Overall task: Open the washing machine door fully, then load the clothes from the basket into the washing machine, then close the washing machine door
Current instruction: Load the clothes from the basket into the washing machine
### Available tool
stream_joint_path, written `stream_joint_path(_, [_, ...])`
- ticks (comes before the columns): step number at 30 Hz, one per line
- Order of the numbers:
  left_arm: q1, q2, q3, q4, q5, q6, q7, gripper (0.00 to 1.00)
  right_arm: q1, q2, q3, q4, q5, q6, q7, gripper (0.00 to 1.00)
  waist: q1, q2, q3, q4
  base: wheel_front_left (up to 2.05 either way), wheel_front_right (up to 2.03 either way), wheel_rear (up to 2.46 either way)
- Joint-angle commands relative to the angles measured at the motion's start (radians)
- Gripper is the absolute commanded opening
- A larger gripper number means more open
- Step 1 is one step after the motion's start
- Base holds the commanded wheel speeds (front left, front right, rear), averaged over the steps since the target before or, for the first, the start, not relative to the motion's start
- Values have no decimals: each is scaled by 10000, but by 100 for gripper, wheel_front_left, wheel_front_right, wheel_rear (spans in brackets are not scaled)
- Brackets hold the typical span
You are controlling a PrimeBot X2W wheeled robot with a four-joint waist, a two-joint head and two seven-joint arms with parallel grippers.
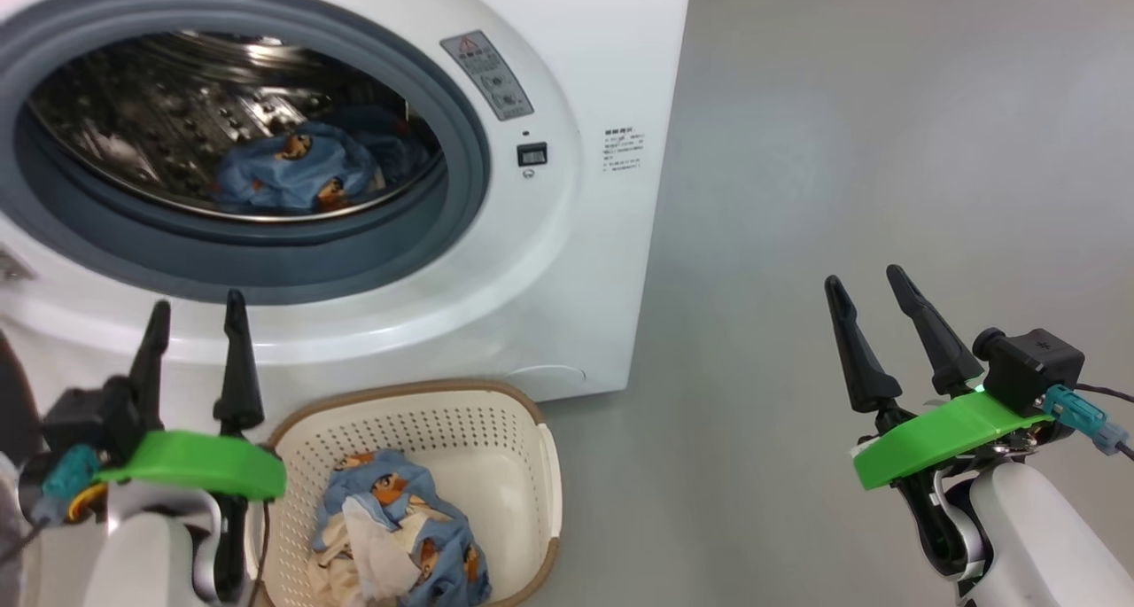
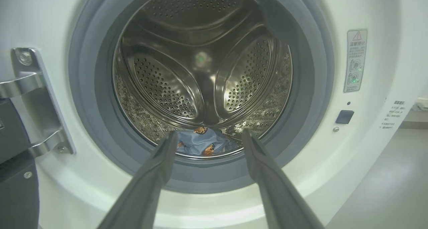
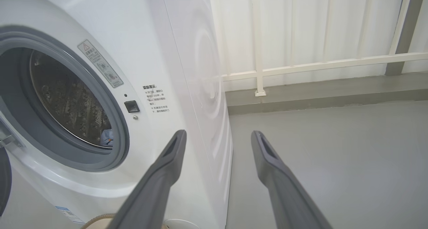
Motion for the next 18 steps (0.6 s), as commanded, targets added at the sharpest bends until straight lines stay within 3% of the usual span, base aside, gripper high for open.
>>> stream_joint_path(1, [175,178,272,-446,-35,-44,-64,100,98,-116,90,-206,4,46,-80,100,0,-1,-342,226,0,0,0])
stream_joint_path(18, [2482,-333,354,-2429,-19,255,-64,100,629,-238,-96,-282,-92,46,-80,100,0,-1,-891,520,0,0,0])
